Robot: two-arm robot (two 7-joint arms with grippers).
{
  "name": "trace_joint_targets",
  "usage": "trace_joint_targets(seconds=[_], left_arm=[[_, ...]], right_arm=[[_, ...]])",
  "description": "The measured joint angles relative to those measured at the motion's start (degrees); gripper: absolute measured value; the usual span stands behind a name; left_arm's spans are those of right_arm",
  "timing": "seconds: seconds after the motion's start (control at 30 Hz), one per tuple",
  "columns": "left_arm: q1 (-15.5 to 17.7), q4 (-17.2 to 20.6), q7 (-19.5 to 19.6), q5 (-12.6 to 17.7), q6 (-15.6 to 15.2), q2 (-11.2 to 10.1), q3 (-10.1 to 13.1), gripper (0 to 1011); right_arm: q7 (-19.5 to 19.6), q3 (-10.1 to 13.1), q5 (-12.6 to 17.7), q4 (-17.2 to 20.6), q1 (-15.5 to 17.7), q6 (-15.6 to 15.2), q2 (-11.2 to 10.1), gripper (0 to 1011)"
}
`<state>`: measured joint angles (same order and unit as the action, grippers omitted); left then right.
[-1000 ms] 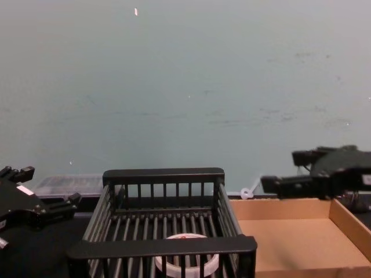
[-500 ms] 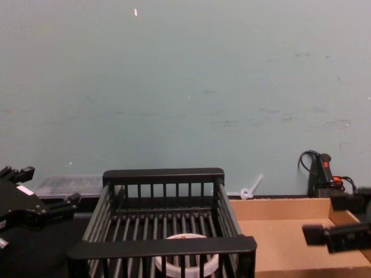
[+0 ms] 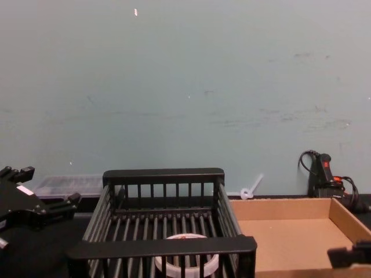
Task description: Pick up the white tape and place it into the black box , Pick up the silver tape and place it into the brown box.
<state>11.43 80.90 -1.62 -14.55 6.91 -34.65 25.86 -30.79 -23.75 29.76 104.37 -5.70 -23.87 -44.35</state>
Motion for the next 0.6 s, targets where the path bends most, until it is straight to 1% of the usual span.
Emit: trace_joint_targets(seconds=[0.23, 0.3, 0.6], left_arm=[[0.0, 0.0, 0.0, 0.0, 0.0, 0.0, 0.0, 1001], [0.0, 0.0, 0.0, 0.0, 0.0, 0.0, 0.0, 1001], [0.0, 0.0, 0.0, 0.0, 0.0, 0.0, 0.0, 1001]], right_arm=[[-1.2, -3.0, -0.1, -1.0, -1.6, -1.4, -0.9, 1000], [-1.6, -4.2, -0.3, -1.7, -2.3, -1.9, -0.9, 1000], [-2.3, -7.8, -0.9, -4.2, -5.0, -3.5, -0.4, 1000]])
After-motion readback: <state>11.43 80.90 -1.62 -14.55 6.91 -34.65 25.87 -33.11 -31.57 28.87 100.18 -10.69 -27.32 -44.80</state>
